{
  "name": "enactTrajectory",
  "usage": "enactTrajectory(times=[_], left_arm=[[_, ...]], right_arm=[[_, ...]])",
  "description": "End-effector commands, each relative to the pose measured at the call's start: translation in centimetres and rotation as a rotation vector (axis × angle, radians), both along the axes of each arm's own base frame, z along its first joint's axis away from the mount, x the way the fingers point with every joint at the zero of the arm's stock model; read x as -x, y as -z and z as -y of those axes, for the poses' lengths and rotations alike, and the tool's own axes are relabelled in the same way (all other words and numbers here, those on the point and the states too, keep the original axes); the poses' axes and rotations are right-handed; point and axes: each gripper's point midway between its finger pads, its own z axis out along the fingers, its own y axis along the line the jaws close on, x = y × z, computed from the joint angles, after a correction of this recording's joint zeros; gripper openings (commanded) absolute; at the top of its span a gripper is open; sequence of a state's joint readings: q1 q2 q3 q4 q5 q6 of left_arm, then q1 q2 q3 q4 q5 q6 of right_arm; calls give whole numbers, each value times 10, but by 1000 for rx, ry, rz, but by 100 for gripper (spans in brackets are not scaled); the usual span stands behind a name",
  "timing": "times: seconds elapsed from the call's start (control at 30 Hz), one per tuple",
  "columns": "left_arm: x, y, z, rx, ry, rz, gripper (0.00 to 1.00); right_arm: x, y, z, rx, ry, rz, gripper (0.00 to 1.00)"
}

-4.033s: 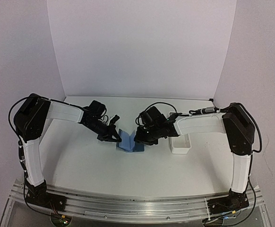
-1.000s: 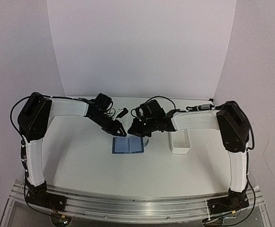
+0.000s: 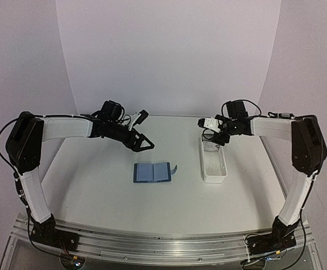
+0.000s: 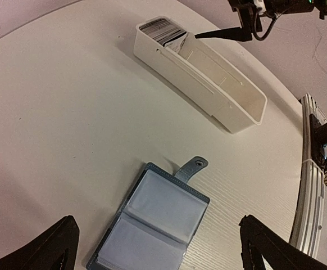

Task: Put the credit cards into the card holder
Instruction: Pick up the credit card from the storage box.

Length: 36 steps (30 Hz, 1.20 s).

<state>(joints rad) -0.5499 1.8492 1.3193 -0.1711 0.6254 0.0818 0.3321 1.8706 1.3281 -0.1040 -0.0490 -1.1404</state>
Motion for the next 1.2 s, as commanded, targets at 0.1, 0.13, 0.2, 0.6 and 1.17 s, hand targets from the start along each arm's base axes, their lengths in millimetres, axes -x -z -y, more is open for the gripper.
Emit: enactTrajectory(times=[0.1, 0.13, 0.2, 0.6, 1.17], left_arm=[[-24, 17, -10, 7, -59, -18, 99], [-26, 21, -12, 6, -64, -25, 99], [-29, 24, -14, 8, -72, -32, 99], [-34, 35, -16, 20, -82, -78, 99], [-36, 43, -15, 28, -90, -119, 98]], right_arm=[[24, 30, -12, 101, -228, -108, 73], [25, 38, -8, 130, -231, -114, 70], [22, 44, -5, 149, -223, -116, 66], [-17, 55, 0, 171, -132, -38, 52], [-12, 66, 14, 242, -111, 4, 40]])
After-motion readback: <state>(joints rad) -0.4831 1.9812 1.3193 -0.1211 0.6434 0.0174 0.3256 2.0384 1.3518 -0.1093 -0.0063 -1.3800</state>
